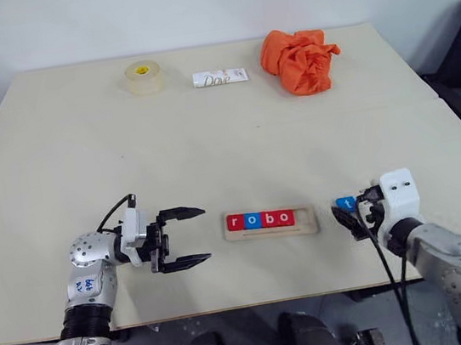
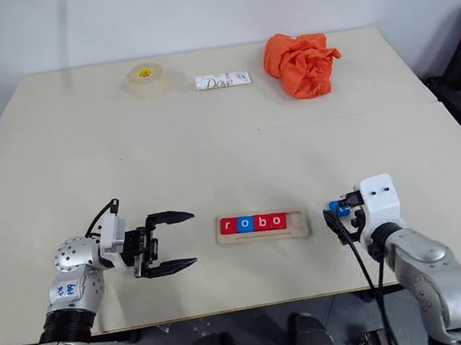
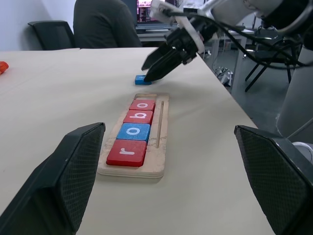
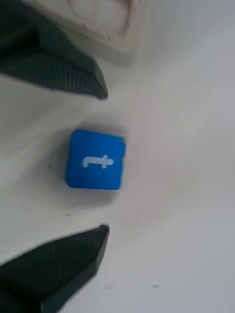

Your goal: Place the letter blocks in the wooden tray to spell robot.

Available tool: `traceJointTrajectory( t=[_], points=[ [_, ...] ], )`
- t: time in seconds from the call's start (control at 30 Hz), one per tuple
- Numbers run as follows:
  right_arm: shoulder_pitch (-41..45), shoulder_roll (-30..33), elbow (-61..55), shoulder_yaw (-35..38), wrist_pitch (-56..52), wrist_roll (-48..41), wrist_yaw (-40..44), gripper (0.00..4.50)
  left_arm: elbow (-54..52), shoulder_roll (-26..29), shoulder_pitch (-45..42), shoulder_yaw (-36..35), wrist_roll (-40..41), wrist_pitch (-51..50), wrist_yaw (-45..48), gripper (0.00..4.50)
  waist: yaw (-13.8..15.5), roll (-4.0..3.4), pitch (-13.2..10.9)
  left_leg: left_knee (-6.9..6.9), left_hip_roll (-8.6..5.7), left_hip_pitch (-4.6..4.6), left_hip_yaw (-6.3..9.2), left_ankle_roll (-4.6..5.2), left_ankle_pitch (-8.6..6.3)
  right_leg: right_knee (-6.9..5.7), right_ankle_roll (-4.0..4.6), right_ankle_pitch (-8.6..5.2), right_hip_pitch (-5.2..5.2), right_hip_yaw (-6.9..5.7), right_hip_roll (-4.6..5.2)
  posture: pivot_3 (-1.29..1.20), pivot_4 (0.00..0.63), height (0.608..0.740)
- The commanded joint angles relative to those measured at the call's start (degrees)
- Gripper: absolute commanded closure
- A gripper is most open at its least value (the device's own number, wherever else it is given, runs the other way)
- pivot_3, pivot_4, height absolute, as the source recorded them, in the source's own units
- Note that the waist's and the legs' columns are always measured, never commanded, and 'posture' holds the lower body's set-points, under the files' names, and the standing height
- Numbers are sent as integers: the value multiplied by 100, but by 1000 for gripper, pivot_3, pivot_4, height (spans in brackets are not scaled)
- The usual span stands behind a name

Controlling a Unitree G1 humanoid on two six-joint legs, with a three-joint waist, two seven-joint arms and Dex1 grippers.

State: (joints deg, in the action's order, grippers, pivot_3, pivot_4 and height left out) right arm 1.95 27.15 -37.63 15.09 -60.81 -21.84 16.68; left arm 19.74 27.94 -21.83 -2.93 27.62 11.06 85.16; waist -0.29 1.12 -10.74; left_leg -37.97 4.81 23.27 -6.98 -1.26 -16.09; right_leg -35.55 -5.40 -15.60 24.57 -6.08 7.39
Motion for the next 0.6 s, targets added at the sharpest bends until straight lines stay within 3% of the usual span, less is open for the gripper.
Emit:
traceJointTrajectory(
  t=[0.03, 0.17, 0.3, 0.43, 0.6],
  points=[
    [32, 1041, 45, -48, 542, -282, 1315, 59, -9, -24, -3, -34, 22, 76, 10, 0, 5, 0, 0, 0, 0, 0, 0, 0, 0, 0, 0, 0, 0, 0, 0, 0, 150, 740],
    [-7, 2224, 664, -357, 1354, -247, 2658, 59, 95, -73, -52, -14, 8, 135, 52, 0, 13, 2, -1, 1, 0, 0, 3, 1, -1, 7, -1, 0, -4, -2, -1, 0, 150, 740],
    [475, 3207, 1958, -1156, 2877, 460, 3914, 59, 151, -92, -50, -13, 5, 188, 90, 0, 2, 3, -2, -1, -1, 0, -5, 1, 0, 10, -7, 3, -4, 0, 1, 0, 150, 740],
    [1266, 3319, 3220, -1876, 3979, 1031, 4567, 59, 103, -66, 21, -15, 20, 185, 142, 0, -14, 3, -2, -2, 1, -3, -7, 0, 0, 8, -8, 4, -3, 0, -2, 0, 150, 740],
    [2514, 2921, 4787, -2511, 4732, 1527, 5115, 59, -60, 56, 207, -99, 50, 194, 108, 0, -37, 4, -2, -8, 0, -2, -14, -4, 3, 4, -10, 6, 0, 1, 2, 0, 150, 740]
  ],
)
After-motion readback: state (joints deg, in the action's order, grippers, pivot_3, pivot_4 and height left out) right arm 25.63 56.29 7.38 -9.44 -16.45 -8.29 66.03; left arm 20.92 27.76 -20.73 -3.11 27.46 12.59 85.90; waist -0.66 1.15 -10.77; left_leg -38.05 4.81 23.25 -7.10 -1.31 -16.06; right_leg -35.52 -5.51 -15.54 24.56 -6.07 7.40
